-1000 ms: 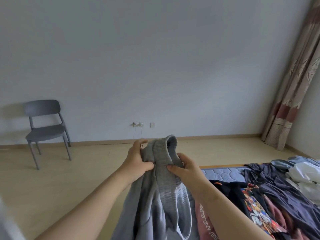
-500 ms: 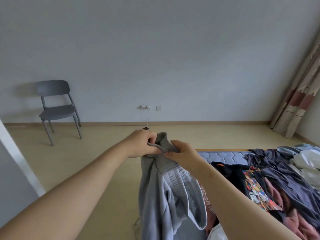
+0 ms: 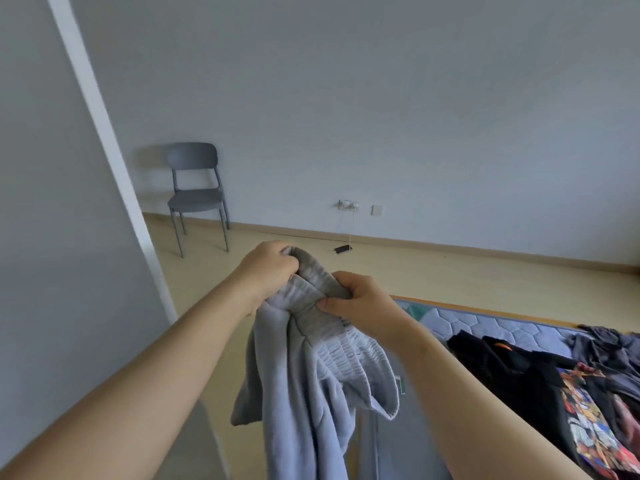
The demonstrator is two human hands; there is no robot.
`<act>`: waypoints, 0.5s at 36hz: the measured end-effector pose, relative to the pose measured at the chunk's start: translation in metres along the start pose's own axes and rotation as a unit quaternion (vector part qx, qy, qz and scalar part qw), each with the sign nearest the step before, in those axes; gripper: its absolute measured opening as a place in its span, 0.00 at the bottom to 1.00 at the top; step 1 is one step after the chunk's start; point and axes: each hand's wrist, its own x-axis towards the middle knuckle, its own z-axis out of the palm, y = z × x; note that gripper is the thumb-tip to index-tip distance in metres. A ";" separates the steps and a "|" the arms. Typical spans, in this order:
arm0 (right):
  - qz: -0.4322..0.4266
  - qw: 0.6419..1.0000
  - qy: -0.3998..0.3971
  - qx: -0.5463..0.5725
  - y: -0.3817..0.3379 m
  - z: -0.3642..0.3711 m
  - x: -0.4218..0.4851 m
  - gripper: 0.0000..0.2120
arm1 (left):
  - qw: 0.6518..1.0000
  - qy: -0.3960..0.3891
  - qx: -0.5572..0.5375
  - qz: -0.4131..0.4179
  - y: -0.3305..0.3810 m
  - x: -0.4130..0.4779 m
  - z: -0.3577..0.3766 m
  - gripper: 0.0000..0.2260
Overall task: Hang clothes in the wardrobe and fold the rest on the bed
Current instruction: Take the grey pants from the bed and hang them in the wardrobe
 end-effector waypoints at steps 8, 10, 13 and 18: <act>-0.048 0.999 -0.016 0.004 -0.053 0.069 0.017 0.07 | 0.964 0.244 -0.051 0.089 0.002 -0.031 -0.079 0.10; -0.051 0.998 -0.040 0.014 -0.064 0.093 0.020 0.10 | 0.948 0.288 -0.088 0.100 -0.001 -0.043 -0.105 0.13; -0.043 0.995 -0.085 0.015 -0.072 0.136 0.026 0.12 | 0.919 0.358 -0.127 0.103 -0.013 -0.064 -0.151 0.17; -0.026 0.986 -0.139 -0.087 -0.074 0.220 0.031 0.16 | 0.865 0.464 -0.163 0.102 -0.041 -0.105 -0.233 0.16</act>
